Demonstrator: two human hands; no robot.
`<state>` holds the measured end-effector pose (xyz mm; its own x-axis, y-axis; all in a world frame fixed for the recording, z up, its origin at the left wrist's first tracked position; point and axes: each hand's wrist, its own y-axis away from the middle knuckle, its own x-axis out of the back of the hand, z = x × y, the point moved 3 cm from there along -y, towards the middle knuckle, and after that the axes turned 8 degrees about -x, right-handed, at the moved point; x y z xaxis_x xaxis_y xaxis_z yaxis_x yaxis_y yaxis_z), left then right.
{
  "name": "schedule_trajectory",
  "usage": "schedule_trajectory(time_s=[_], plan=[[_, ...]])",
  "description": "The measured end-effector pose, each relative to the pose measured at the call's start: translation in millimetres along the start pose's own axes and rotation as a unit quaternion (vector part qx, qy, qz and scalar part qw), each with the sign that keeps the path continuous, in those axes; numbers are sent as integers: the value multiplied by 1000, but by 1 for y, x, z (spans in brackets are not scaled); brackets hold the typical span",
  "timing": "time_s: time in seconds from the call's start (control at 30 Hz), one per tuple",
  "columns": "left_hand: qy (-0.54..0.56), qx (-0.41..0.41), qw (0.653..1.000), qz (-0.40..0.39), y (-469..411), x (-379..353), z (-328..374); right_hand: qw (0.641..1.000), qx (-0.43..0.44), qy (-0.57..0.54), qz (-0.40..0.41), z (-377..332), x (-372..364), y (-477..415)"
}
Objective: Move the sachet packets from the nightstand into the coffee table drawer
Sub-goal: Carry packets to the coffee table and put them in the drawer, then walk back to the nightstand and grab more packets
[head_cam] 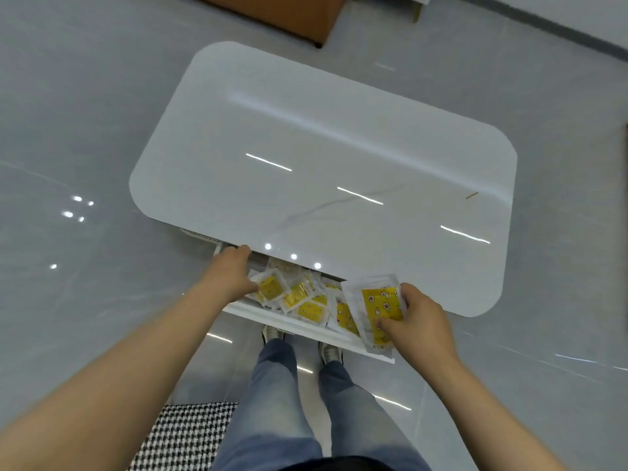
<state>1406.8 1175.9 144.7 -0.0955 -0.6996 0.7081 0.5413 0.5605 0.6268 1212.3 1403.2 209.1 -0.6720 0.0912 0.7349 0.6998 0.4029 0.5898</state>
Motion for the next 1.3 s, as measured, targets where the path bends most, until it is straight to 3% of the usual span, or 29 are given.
schedule_trajectory(time_s=[0.33, 0.5, 0.73, 0.93, 1.1, 1.3], plan=[[-52, -58, 996, -45, 30, 2, -34, 996, 19, 58, -64, -57, -83, -29], [-56, -54, 996, -35, 49, 7, -56, 989, 54, 105, -86, -90, -131, -55], [-73, -54, 994, -54, 51, 10, -71, 976, 42, 196, -88, -95, -158, -69], [-88, -96, 990, -56, 43, 24, -46, 964, 97, 231, -84, -83, -132, -42], [-107, -157, 980, -57, 40, 35, 1, 979, 64, 182, -63, -55, -77, -12], [-163, -269, 948, -37, 49, 48, 107, 994, 22, 109, 17, -6, 13, 31]])
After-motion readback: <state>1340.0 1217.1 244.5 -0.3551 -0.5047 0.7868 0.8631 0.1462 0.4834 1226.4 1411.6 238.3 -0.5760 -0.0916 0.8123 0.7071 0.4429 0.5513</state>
